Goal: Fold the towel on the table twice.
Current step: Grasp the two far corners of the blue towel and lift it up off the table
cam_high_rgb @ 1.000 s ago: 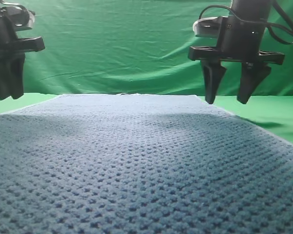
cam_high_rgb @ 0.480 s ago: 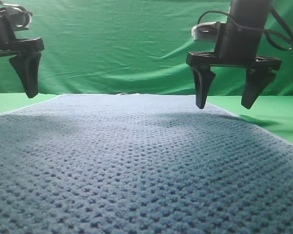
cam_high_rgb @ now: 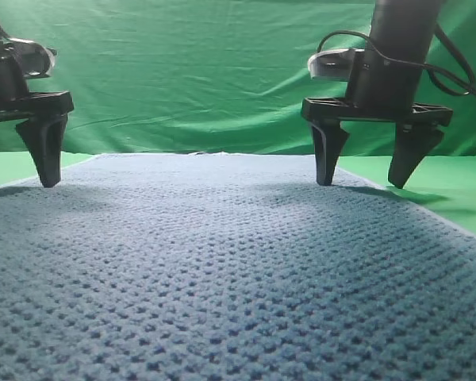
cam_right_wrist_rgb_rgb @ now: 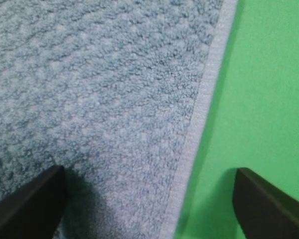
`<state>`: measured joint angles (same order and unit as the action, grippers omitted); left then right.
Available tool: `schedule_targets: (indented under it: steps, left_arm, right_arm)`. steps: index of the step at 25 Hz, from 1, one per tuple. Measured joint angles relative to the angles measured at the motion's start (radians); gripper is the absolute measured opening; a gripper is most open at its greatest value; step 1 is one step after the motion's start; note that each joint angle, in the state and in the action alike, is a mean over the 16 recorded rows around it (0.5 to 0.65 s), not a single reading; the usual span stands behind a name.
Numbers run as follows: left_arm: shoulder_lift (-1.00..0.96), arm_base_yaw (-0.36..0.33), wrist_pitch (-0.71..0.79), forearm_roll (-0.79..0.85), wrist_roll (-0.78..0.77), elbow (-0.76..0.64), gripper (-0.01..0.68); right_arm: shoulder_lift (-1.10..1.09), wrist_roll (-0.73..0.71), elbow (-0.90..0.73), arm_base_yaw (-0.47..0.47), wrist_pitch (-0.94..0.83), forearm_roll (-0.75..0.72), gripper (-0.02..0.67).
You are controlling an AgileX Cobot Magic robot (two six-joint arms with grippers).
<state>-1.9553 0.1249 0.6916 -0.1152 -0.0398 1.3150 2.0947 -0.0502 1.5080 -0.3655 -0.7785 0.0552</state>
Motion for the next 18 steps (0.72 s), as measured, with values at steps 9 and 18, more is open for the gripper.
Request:
schedule_targets:
  steps: [9,18]
  left_arm:
    - [-0.02,0.001,0.028,-0.045,0.0,0.009,0.476]
    - [-0.025,0.001,0.07,-0.12,-0.015,0.014,0.151]
  right_arm:
    - [0.006,-0.007,0.006,0.0,-0.021,0.014,0.502]
    - [0.011,-0.025,0.015,0.0,-0.079,0.074,0.175]
